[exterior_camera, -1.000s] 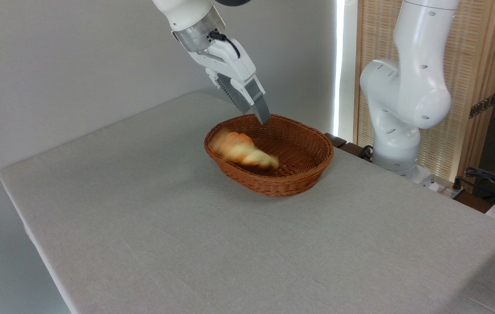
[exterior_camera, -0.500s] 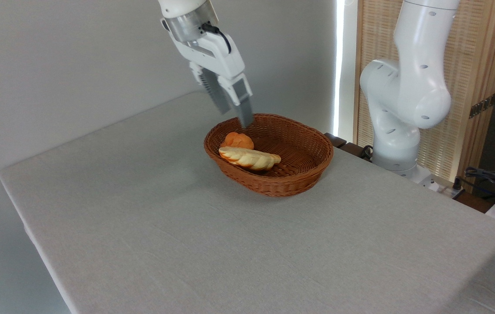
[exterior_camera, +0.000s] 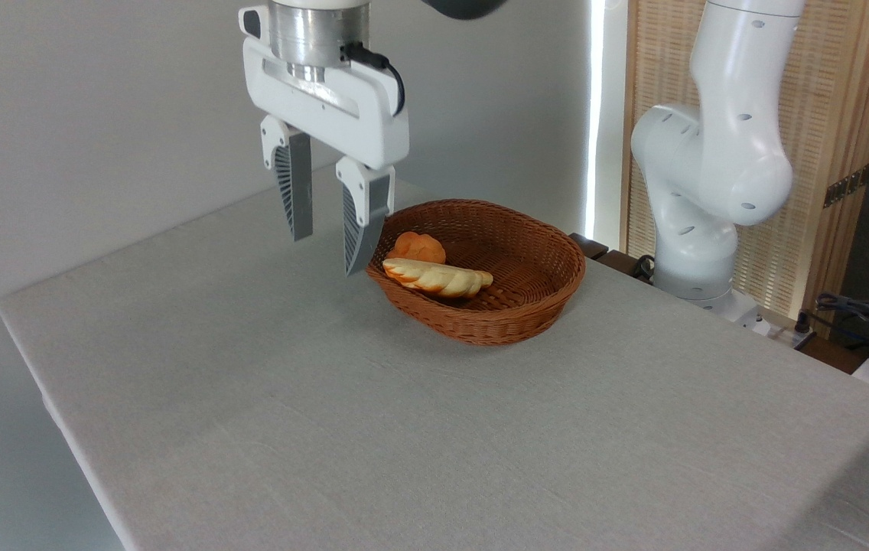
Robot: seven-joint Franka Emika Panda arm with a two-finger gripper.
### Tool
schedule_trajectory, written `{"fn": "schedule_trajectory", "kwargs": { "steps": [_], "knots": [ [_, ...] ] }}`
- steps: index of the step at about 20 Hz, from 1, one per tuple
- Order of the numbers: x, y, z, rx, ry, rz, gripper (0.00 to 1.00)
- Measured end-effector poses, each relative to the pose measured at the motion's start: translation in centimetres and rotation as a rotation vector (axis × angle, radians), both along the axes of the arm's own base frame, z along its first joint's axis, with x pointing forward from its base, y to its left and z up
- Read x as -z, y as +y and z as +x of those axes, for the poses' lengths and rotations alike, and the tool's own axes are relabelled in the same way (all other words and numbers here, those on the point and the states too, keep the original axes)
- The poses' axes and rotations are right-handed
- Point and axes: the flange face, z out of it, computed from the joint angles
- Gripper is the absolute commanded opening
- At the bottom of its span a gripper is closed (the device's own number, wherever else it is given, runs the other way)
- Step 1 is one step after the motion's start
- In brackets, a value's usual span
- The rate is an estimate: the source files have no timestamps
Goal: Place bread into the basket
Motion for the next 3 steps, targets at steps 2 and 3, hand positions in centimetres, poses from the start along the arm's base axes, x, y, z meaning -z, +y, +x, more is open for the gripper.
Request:
{"fn": "schedule_trajectory", "kwargs": {
  "steps": [2, 3],
  "knots": [
    [0.61, 1.26, 0.91, -0.024, -0.012, -0.003, 1.0],
    [1.0, 1.62, 1.26, -0.033, -0.01, -0.002, 1.0]
  ]
}}
